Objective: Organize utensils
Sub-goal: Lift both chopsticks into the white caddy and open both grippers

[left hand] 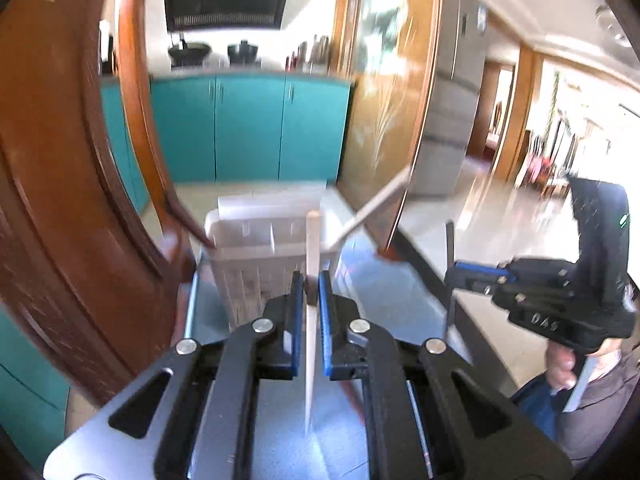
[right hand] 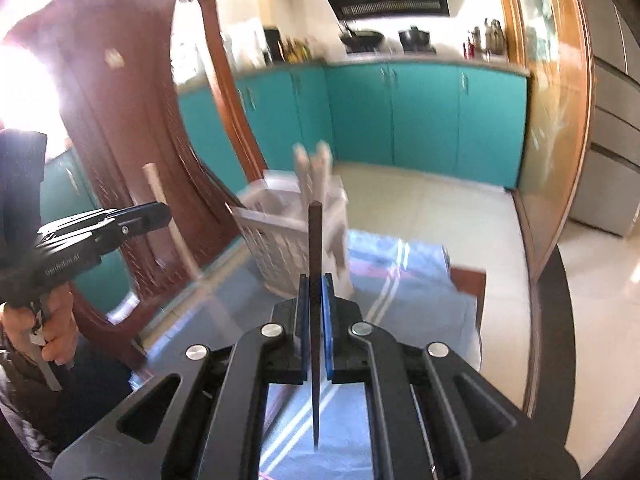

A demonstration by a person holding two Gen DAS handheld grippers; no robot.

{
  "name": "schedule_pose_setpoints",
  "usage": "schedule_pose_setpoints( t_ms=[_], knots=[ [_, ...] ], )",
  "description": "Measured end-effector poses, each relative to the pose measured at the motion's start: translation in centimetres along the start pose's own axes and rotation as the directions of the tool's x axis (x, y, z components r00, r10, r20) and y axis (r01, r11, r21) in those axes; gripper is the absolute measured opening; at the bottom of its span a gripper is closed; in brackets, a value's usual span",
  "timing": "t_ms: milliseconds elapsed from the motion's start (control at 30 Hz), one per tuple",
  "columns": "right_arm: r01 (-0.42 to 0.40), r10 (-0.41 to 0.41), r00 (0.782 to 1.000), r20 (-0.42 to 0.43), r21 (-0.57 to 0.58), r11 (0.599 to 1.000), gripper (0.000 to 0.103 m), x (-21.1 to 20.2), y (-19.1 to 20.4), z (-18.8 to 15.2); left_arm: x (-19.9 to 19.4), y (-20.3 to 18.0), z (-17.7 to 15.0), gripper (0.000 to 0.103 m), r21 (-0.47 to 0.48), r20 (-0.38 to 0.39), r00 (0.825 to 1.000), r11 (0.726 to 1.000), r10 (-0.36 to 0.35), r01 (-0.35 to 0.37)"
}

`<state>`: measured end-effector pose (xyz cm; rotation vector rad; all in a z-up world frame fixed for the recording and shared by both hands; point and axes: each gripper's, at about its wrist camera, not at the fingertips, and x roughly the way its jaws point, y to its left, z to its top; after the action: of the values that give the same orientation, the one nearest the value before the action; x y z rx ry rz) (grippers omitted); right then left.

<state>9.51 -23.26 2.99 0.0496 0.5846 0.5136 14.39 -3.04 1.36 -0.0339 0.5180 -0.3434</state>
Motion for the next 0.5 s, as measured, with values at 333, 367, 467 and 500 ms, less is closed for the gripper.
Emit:
schedule_pose_setpoints(
  t_ms=[333, 367, 467, 500],
  knots=[
    [-0.089, 0.086, 0.974, 0.211, 0.006, 0.996, 0.007, -2.9, 1.0, 10.0, -6.3, 1.4, 11.2, 0.008, -0.050, 0.265, 0.964, 0.999, 0.011, 0.002],
    [-0.091, 0.085, 0.970, 0.228, 0.017, 0.996, 0.007, -2.7, 0.9, 10.8, -6.3, 1.9, 11.9, 0.008, -0.069, 0.283, 0.958, 0.997, 0.035, -0.016],
    [-0.077, 0.058, 0.965, 0.256, 0.066, 0.995, 0.007, -2.6, 1.0, 11.6, -5.1, 3.1, 12.7, 0.008, -0.123, 0.290, 0.954, 0.991, 0.079, -0.044],
    [-0.075, 0.048, 0.961, 0.273, 0.087, 0.993, 0.007, -2.4, 0.8, 11.8, -5.1, 3.2, 12.6, 0.008, -0.131, 0.293, 0.952, 0.990, 0.089, -0.052]
  ],
)
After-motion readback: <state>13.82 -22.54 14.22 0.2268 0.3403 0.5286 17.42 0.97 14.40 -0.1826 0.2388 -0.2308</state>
